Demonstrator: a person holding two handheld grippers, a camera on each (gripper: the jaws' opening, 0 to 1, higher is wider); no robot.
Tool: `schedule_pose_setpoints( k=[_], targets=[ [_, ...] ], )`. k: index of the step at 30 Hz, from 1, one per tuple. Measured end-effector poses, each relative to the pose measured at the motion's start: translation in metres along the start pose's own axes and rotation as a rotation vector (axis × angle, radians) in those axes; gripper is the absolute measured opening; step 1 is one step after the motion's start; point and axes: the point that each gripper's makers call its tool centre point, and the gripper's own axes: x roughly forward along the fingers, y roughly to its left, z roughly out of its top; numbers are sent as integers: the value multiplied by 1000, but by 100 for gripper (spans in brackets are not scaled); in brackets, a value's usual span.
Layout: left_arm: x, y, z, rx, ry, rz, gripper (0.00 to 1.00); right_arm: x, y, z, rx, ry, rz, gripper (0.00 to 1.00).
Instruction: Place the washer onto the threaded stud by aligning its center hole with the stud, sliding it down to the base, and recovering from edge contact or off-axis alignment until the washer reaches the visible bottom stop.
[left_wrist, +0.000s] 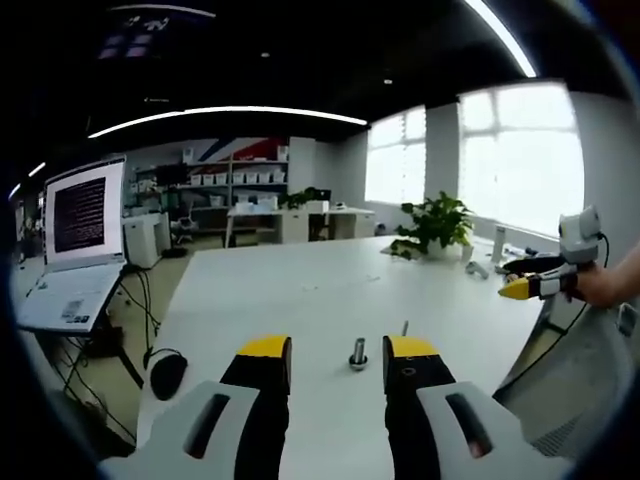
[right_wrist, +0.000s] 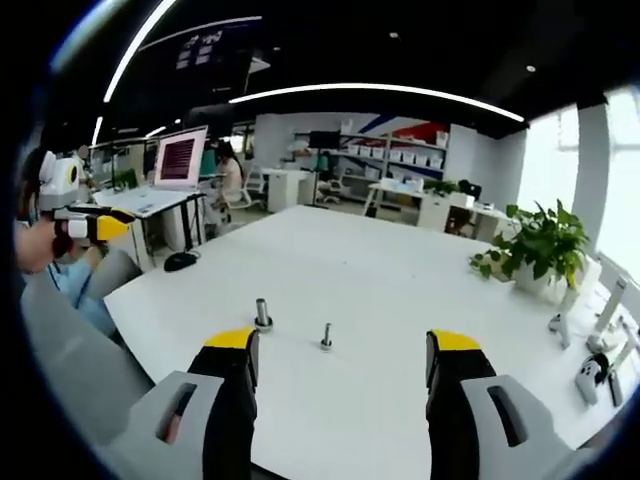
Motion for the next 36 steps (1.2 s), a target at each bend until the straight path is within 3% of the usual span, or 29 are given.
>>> schedule_pose_setpoints(
  k=[16, 32, 36],
  targets=[
    [-4, 4, 10, 6, -48, 25, 39, 0, 0, -4, 13, 13, 8, 67],
    [0, 4, -2, 30, 17, 25, 39, 0, -1, -5, 25, 19, 3, 66],
    [-2, 3, 0, 25, 7, 20, 39, 1, -3, -6, 42, 21, 2, 66]
  ],
)
